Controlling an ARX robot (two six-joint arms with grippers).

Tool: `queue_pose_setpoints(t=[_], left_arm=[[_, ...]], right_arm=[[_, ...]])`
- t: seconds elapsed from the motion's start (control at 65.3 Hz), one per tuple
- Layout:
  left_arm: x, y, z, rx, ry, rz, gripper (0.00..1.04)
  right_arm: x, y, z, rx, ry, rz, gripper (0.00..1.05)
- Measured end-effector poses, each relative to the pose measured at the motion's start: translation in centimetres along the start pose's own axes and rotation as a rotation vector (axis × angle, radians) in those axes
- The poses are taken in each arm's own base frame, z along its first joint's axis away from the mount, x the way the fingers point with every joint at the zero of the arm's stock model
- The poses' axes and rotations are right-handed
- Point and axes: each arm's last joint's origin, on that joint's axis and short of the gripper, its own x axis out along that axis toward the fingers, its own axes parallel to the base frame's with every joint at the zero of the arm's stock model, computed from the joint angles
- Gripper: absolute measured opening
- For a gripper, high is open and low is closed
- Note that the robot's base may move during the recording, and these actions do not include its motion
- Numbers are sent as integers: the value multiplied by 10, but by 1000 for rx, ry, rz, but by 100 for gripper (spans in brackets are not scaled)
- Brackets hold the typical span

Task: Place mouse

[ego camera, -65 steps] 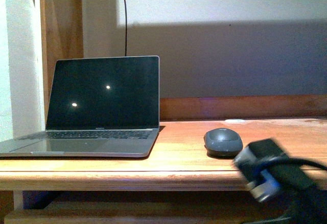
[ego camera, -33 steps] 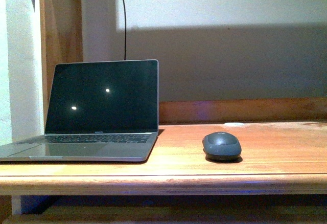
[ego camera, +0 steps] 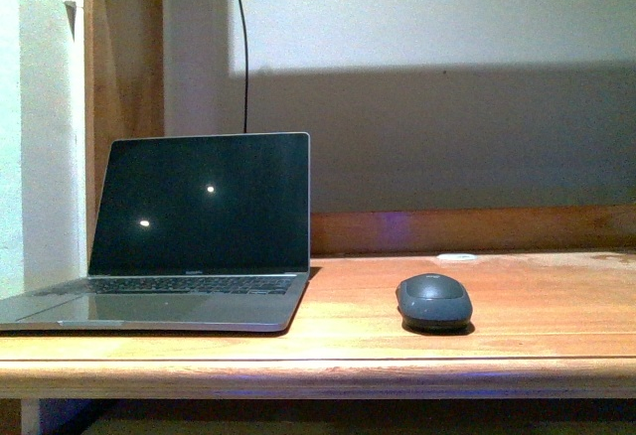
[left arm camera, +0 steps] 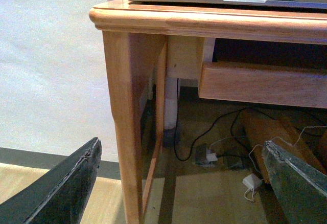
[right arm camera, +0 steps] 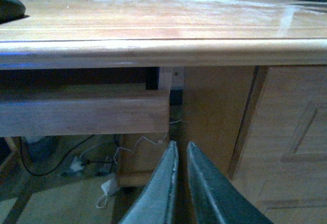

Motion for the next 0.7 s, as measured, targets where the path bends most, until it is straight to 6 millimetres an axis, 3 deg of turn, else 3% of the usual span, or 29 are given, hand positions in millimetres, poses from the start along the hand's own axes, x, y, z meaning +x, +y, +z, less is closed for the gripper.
queue_pose_setpoints(t=[0.383,0.704], left_arm=[[0,0,0,0,0,0,97],[0,0,0,0,0,0,97]], right_arm=[[-12,0,-12,3,-13,-1,3],[-18,0,-12,3,-23,-1,3]])
